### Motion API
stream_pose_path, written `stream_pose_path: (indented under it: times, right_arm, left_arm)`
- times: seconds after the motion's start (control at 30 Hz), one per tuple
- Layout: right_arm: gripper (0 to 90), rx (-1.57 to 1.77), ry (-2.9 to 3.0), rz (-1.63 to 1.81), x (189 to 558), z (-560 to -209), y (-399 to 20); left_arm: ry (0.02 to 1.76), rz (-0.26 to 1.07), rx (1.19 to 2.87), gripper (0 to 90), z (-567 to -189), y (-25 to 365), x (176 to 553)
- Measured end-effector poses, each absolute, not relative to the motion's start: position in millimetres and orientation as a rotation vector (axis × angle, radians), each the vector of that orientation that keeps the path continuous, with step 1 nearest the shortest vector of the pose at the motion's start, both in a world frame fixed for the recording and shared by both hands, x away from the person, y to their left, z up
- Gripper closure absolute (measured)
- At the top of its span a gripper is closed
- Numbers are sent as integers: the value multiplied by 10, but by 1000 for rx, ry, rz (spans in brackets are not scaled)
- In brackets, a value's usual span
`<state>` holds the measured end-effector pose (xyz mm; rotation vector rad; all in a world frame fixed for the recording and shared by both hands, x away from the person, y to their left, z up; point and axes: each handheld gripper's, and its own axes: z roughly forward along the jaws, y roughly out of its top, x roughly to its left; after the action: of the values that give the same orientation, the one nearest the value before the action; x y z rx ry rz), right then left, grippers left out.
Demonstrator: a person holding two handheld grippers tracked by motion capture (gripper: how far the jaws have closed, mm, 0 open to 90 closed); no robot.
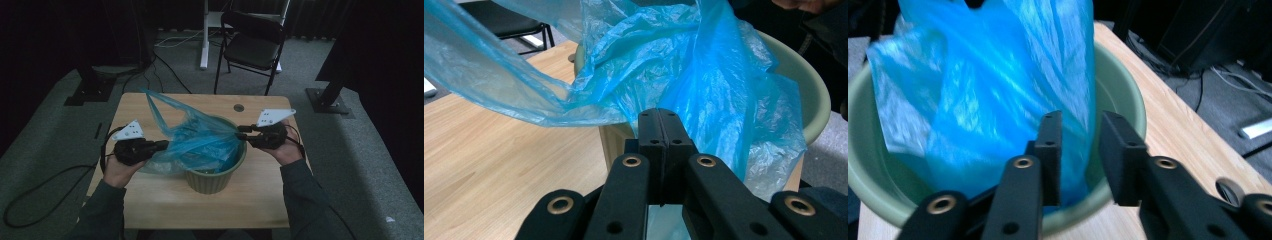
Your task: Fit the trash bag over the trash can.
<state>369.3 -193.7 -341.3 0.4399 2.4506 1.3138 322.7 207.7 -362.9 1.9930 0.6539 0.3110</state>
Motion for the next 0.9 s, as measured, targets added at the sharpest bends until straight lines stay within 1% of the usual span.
stream_pose_path:
  times: [0.17,0.3,0.43,0.47,0.5,0.57,0.63,0.7,0.77,0.9]
  right_arm:
    - [619,407,2449,1352,3696,-3331,-1827]
    - [596,382,2466,1361,3712,-3313,-1721]
    - [595,355,2487,1350,3724,-3329,-1607]
    - [618,353,2491,1342,3726,-3334,-1579]
    - [663,346,2501,1333,3727,-3340,-1557]
    - [794,324,2517,1301,3719,-3354,-1521]
    - [871,320,2519,1281,3708,-3365,-1511]
    - [899,318,2515,1282,3700,-3372,-1520]
    - [900,322,2510,1279,3694,-3378,-1529]
    - [900,327,2504,1286,3691,-3378,-1529]
  left_arm:
    - [644,307,1993,897,-3631,2029,3223]
    - [631,307,1992,897,-3619,1996,3218]
    - [623,308,1995,897,-3611,1971,3209]
    - [623,307,1996,897,-3611,1967,3207]
    - [620,308,1998,896,-3609,1967,3204]
    - [621,312,1995,891,-3603,1975,3194]
    - [630,331,1985,841,-3587,1997,3184]
    - [629,339,1970,796,-3558,2023,3175]
    - [629,346,1945,739,-3514,2048,3174]
    - [610,327,1943,664,-3478,2028,3203]
